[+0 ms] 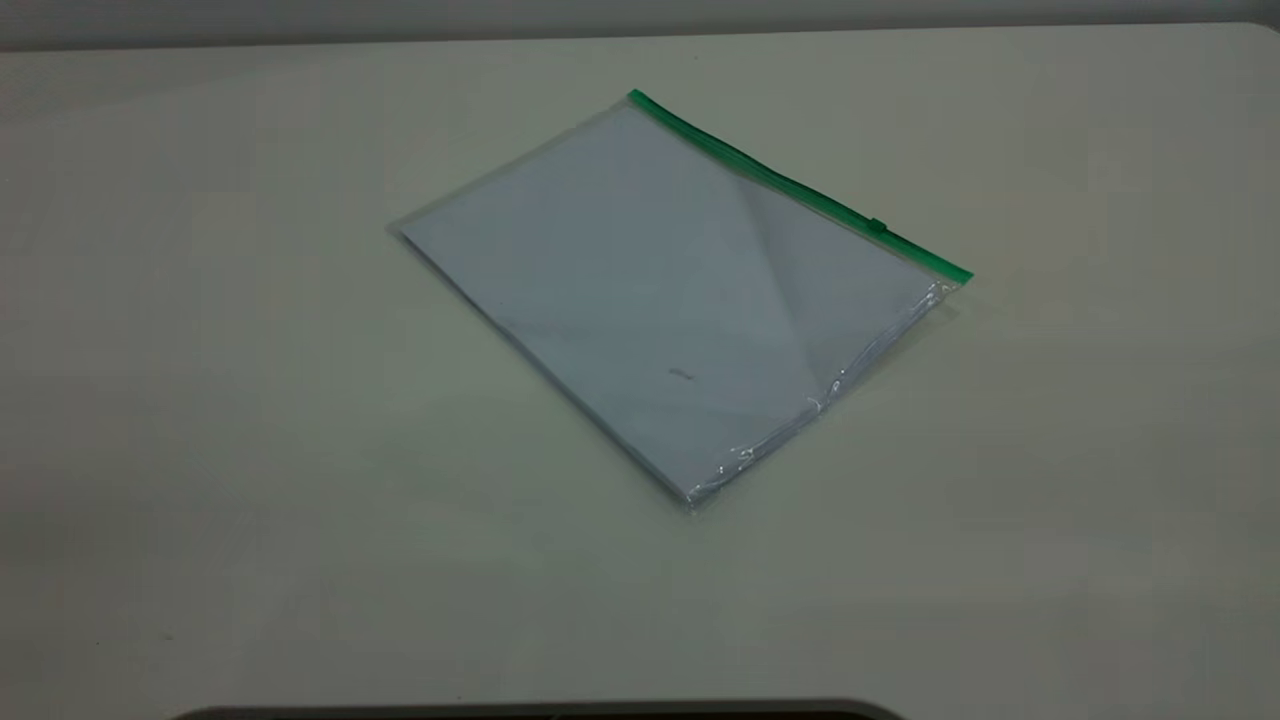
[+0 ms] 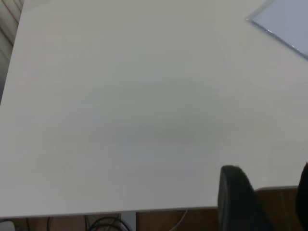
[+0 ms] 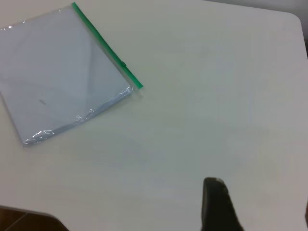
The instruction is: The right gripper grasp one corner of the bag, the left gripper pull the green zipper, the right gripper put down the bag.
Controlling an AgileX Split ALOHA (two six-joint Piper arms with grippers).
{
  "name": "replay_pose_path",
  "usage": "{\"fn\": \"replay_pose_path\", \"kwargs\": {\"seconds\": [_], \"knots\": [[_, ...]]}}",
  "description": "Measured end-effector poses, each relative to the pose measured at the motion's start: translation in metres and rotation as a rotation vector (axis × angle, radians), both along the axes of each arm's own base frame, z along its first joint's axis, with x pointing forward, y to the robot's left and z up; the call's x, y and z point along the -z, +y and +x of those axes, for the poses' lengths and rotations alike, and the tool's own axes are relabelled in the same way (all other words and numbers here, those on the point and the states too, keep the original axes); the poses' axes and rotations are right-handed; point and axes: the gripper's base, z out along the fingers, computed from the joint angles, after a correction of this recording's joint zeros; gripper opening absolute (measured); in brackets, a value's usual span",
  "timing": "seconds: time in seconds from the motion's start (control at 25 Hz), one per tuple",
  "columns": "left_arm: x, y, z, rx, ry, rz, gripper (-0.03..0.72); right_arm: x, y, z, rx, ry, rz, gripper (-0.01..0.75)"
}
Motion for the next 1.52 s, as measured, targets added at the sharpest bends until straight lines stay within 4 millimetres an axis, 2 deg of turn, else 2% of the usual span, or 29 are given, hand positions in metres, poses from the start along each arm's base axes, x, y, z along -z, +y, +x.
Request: {"fn": "replay_pose_path", "kwargs": {"seconds": [0.56,0.88,1.0,1.12,1.28,1.4,1.52], "knots": [[0.000,0.000,0.000,0.000,0.000,0.000,0.356,0.000,0.000,0.000,0.002,0.000,0.002,0.465],[0.000,0.000,0.000,0.000,-0.002,0.000,0.356,-0.001,0.006,-0.001,-0.034,0.001,0.063,0.460],[-0.013,-0.001,0.008,-0.003,-0.036,-0.013,0.356,-0.003,0.008,0.008,-0.048,0.036,0.090,0.447],[-0.035,-0.002,0.034,0.004,-0.035,-0.031,0.356,-0.011,0.011,0.036,-0.075,0.076,0.083,0.440],[-0.061,-0.004,0.084,0.011,0.021,-0.052,0.356,-0.009,0.013,0.087,-0.093,0.181,0.075,0.440],[-0.070,-0.004,0.124,0.016,0.057,-0.048,0.367,0.002,0.017,0.126,-0.124,0.251,0.093,0.462],[-0.068,-0.005,0.164,0.039,0.107,-0.023,0.419,0.019,0.023,0.162,-0.163,0.293,0.143,0.492]]}}
